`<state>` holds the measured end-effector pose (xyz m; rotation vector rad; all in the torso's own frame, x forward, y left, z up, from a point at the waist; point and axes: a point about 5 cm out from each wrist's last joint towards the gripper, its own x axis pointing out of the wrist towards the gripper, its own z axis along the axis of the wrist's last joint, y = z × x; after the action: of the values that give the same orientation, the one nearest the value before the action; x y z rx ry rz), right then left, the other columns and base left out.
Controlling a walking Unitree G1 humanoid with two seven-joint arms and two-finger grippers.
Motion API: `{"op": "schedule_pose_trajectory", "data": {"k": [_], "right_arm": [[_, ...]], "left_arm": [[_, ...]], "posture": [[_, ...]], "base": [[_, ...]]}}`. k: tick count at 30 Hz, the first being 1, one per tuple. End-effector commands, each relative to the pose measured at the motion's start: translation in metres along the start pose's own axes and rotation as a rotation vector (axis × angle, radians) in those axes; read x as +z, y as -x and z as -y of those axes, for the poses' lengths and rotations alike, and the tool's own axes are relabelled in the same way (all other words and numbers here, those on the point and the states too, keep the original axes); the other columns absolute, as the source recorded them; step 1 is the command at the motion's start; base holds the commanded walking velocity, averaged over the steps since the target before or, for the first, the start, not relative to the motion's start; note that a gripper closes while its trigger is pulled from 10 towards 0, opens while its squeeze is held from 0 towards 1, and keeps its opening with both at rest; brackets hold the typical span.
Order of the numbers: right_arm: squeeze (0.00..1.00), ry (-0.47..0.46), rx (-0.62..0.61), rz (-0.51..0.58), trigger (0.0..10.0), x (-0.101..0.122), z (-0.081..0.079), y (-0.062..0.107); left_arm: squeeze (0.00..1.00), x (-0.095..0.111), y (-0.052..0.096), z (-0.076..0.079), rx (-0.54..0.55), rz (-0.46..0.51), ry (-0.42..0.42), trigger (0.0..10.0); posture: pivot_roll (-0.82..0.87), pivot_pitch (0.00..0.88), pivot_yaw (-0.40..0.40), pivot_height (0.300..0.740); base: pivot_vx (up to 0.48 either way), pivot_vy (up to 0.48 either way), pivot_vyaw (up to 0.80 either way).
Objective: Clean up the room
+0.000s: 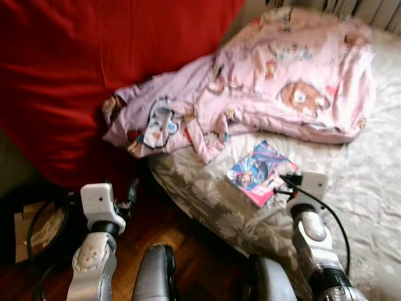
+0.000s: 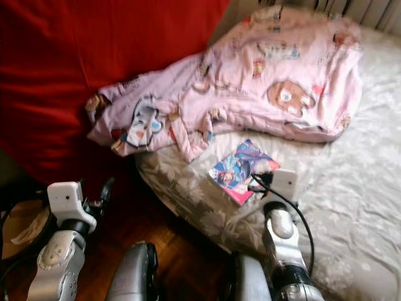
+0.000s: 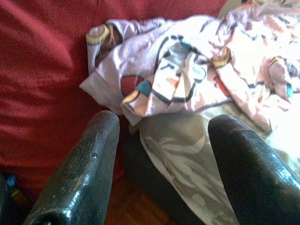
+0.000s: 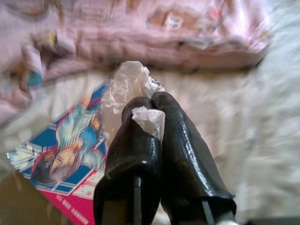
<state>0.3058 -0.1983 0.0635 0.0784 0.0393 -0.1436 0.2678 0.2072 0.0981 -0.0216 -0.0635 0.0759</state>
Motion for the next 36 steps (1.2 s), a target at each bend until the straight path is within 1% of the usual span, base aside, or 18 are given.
{"op": "schedule_pose_trajectory", "data": {"k": [1, 3, 4, 5, 6, 7, 8, 9, 12, 15, 18, 21, 22, 27, 29, 32, 34, 36], "right_arm": [[0.0, -0.016, 0.007, 0.039, 0.0, 0.006, 0.0, 0.006], [0.0, -0.015, 0.015, 0.033, 0.0, 0.004, 0.0, 0.01], [0.0, -0.004, 0.034, 0.002, 4.6, -0.002, -0.001, 0.013], [0.0, 0.009, 0.063, -0.065, 10.0, -0.016, -0.002, 0.016], [0.0, 0.009, 0.063, -0.065, 10.0, -0.016, -0.002, 0.016], [0.0, 0.012, 0.075, -0.118, 10.0, -0.027, 0.0, 0.019], [0.0, 0.019, 0.076, -0.153, 10.0, -0.033, 0.0, 0.019], [0.0, 0.019, 0.076, -0.153, 10.0, -0.033, 0.0, 0.019], [0.0, 0.001, 0.064, -0.168, 10.0, -0.03, -0.001, 0.013], [0.0, -0.01, 0.111, -0.153, 10.0, -0.022, -0.012, 0.004], [0.0, 0.007, 0.124, -0.158, 10.0, -0.022, -0.014, 0.001], [0.0, -0.006, 0.147, -0.182, 10.0, -0.028, -0.016, 0.0], [0.0, -0.006, 0.147, -0.182, 10.0, -0.028, -0.016, 0.0], [0.0, 0.057, 0.157, -0.321, 10.0, -0.053, -0.015, 0.009], [0.0, 0.083, 0.152, -0.34, 10.0, -0.058, -0.013, 0.012], [0.0, 0.105, 0.131, -0.442, 10.0, -0.074, -0.006, 0.022], [0.0, 0.114, 0.128, -0.459, 10.0, -0.077, -0.004, 0.023], [0.0, 0.114, 0.114, -0.512, 10.0, -0.086, 0.0, 0.031]], "left_arm": [[0.0, -0.008, 0.004, -0.008, 0.029, -0.021, -0.011, 10.0], [0.0, -0.011, 0.005, -0.01, 0.035, -0.032, -0.017, 10.0], [0.0, -0.017, 0.008, -0.012, 0.045, -0.052, -0.014, 10.0], [0.0, -0.029, 0.012, -0.017, 0.067, -0.096, -0.008, 10.0], [0.0, -0.029, 0.012, -0.017, 0.067, -0.096, -0.008, 10.0], [0.0, -0.043, 0.018, -0.021, 0.087, -0.143, -0.003, 10.0], [0.0, -0.051, 0.021, -0.024, 0.097, -0.17, -0.004, 10.0], [0.0, -0.051, 0.021, -0.024, 0.097, -0.17, -0.004, 10.0], [0.0, -0.063, 0.027, -0.029, 0.114, -0.217, -0.006, 10.0], [0.0, -0.075, 0.033, -0.034, 0.138, -0.266, -0.001, 10.0], [0.0, -0.081, 0.034, -0.034, 0.143, -0.279, 0.003, 10.0], [0.0, -0.093, 0.039, -0.033, 0.148, -0.318, 0.011, 10.0], [0.0, -0.093, 0.039, -0.033, 0.148, -0.318, 0.011, 10.0], [0.0, -0.105, 0.043, -0.034, 0.151, -0.375, 0.014, 10.0], [0.0, -0.108, 0.044, -0.034, 0.155, -0.394, 0.028, 10.0], [0.0, -0.119, 0.045, -0.029, 0.133, -0.46, 0.033, 10.0], [0.0, -0.121, 0.045, -0.027, 0.128, -0.47, 0.032, 10.0], [0.0, -0.128, 0.048, -0.023, 0.121, -0.525, 0.031, 10.0]], "posture": [[0.1, 0.051, -0.017, 0.589], [0.1, 0.047, -0.016, 0.589], [0.09, 0.037, -0.014, 0.589], [0.09, 0.024, -0.012, 0.589], [0.09, 0.024, -0.012, 0.589], [0.09, 0.019, -0.014, 0.589], [0.1, 0.013, -0.015, 0.589], [0.1, 0.013, -0.015, 0.589], [0.1, 0.001, -0.022, 0.589], [0.09, 0.0, -0.024, 0.589], [0.09, 0.0, -0.025, 0.589], [0.1, 0.0, -0.03, 0.614], [0.1, 0.0, -0.03, 0.614], [0.1, 0.0, -0.026, 0.654], [0.09, 0.0, -0.026, 0.664], [0.09, 0.0, -0.032, 0.689], [0.09, 0.0, -0.032, 0.694], [0.08, 0.0, -0.018, 0.709]], "base": [[0.0, 0.0, 0.0], [0.0, 0.0, 0.0], [0.0, 0.0, 0.0], [0.0, 0.0, 0.0], [0.0, 0.0, 0.0], [0.0, 0.0, 0.0], [0.0, 0.0, 0.0], [0.0, 0.0, 0.0], [0.0, 0.0, 0.0], [0.0, 0.0, 0.0], [0.0, 0.0, 0.0], [0.0, 0.0, 0.0], [0.0, 0.0, 0.0], [0.0, 0.0, 0.0], [0.0, 0.0, 0.0], [0.0, 0.0, 0.0], [0.0, 0.0, 0.0], [0.0, 0.0, 0.0]]}}
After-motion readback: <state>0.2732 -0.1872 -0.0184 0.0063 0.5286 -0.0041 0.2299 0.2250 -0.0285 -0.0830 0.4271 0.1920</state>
